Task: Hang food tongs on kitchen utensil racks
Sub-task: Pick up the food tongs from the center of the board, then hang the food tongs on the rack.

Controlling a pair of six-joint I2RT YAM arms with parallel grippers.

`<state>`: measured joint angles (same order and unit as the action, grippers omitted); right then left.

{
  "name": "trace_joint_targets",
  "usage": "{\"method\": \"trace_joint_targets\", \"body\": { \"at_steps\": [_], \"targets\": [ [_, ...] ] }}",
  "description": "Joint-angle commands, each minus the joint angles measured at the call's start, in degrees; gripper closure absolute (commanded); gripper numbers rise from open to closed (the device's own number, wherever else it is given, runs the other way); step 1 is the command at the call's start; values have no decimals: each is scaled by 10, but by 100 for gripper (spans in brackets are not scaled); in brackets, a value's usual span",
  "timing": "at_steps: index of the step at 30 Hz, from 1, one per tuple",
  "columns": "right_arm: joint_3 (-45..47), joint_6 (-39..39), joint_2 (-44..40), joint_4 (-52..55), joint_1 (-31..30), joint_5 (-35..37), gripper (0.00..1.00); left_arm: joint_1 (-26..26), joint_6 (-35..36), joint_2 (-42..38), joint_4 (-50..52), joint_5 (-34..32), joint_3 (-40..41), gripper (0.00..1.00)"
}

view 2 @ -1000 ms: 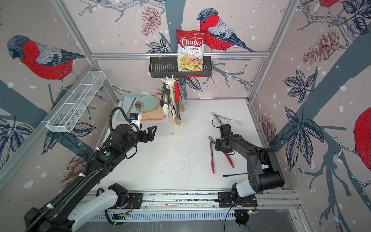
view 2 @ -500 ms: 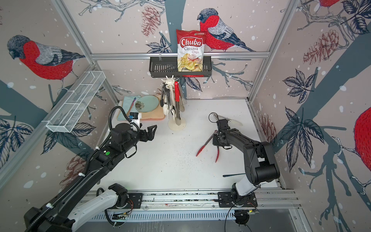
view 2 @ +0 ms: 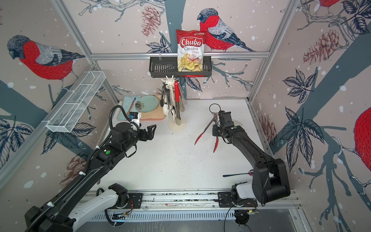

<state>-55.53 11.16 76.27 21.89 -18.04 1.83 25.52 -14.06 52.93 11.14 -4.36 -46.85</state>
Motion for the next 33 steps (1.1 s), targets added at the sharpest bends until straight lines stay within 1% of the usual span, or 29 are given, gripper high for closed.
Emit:
{"method": "trace_joint_targets", "body": {
  "at_steps": [1,5,10,14,24,27,33],
  "targets": [
    [1,-56,-59,-71,-28,14,99,-4,-5,1,-10,-14,-5,4],
    [15,-97,-122,-146,-57,15,100,-5,-12,0,-15,-16,-5,4],
    [-3,-129,-137,-185,-95,8,100,-6,-15,-1,-16,-17,-3,4],
    [-32,-172,-116,-207,-135,8,100,-6,-13,-2,-12,-19,-3,4],
    [-109,-222,-46,-259,-191,-39,100,-6,-16,-14,-4,-19,3,4],
    [-135,-226,-5,-259,-197,-55,100,-6,-17,-17,-3,-19,5,4],
    [-174,-225,45,-264,-205,-78,100,-6,-17,-23,2,-22,9,4]
  ]
}}
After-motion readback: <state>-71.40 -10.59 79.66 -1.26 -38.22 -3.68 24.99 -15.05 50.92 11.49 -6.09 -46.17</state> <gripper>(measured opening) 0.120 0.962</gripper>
